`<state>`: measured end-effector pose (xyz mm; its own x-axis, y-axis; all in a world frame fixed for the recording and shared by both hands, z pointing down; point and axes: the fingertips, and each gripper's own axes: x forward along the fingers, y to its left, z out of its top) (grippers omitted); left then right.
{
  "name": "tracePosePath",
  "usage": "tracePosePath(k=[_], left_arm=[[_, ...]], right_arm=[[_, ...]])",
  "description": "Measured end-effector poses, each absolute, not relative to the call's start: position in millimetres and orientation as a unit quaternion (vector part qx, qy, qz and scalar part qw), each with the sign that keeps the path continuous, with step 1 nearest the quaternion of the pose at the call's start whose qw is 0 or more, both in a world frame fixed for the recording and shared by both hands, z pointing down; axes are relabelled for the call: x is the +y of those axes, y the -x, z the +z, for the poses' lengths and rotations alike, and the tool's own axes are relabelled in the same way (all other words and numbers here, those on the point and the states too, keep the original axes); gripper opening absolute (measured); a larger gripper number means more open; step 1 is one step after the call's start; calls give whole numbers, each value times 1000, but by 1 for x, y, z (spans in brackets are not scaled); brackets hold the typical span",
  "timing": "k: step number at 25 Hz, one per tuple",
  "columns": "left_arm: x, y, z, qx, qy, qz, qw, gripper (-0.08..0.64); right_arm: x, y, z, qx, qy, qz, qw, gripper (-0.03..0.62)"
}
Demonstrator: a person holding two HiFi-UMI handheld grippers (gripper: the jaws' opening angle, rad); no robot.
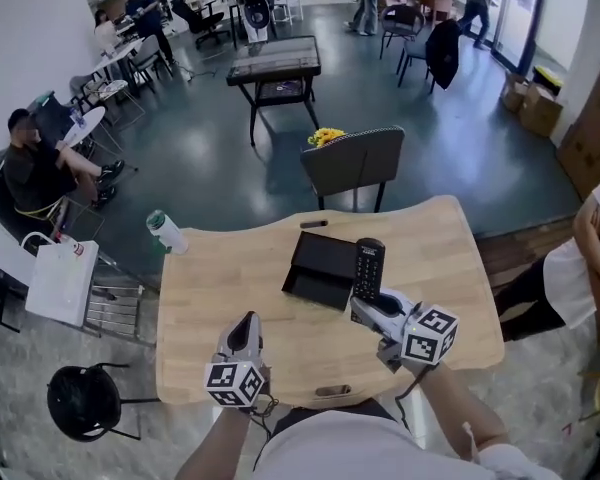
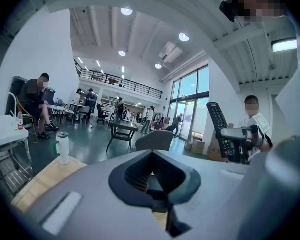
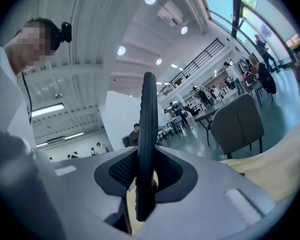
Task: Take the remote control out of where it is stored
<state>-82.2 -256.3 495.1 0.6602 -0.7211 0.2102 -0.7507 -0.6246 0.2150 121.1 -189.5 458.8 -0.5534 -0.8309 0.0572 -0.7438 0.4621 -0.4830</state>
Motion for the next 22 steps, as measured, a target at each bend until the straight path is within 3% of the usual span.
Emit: tracePosePath(k=[6,22], left_arm=[[-238,85,478,-404,-904,29,137,0],[-207,58,444,-376,-922,8,93,0]], right_arm=[[-156,-132,426,837,469,-219,177,108],[-128,-139,412,830,479,-207,196,109]])
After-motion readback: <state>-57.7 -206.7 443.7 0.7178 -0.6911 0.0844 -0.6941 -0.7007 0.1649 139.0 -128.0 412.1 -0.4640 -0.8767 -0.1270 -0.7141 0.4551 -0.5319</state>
